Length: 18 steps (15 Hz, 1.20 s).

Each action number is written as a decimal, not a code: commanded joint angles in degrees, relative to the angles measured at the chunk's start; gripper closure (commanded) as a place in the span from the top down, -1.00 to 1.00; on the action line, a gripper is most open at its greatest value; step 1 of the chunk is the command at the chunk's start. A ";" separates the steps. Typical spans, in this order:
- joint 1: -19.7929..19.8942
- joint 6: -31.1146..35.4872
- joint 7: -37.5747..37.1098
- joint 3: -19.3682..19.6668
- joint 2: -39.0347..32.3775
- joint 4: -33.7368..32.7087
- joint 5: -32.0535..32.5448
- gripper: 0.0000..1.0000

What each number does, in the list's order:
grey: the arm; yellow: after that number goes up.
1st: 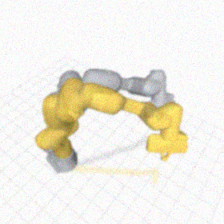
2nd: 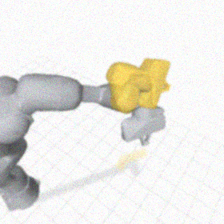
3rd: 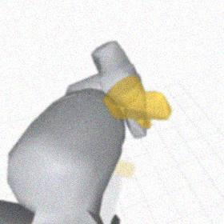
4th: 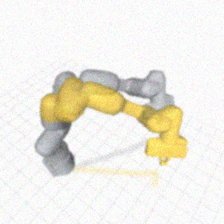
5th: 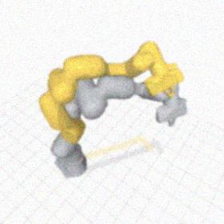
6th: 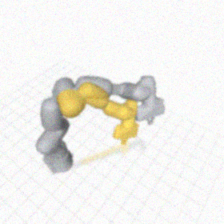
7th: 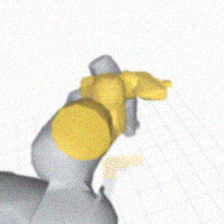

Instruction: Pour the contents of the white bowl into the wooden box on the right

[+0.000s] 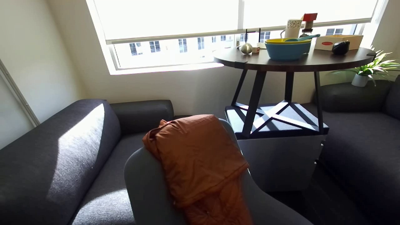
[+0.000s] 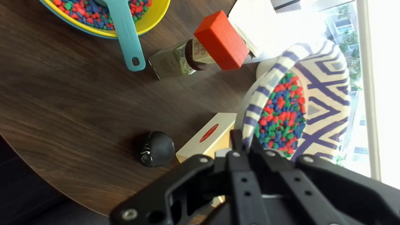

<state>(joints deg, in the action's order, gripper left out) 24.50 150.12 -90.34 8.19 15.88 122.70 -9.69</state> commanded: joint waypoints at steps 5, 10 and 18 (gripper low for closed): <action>-1.23 0.38 -1.49 1.63 -0.76 -1.22 0.38 -0.97; 0.16 4.40 -3.92 3.63 -5.58 -5.48 2.38 -0.97; 3.58 9.53 2.50 5.44 -15.74 -12.83 20.44 -0.97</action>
<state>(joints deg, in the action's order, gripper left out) 26.92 160.38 -90.50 13.08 3.94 114.37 5.10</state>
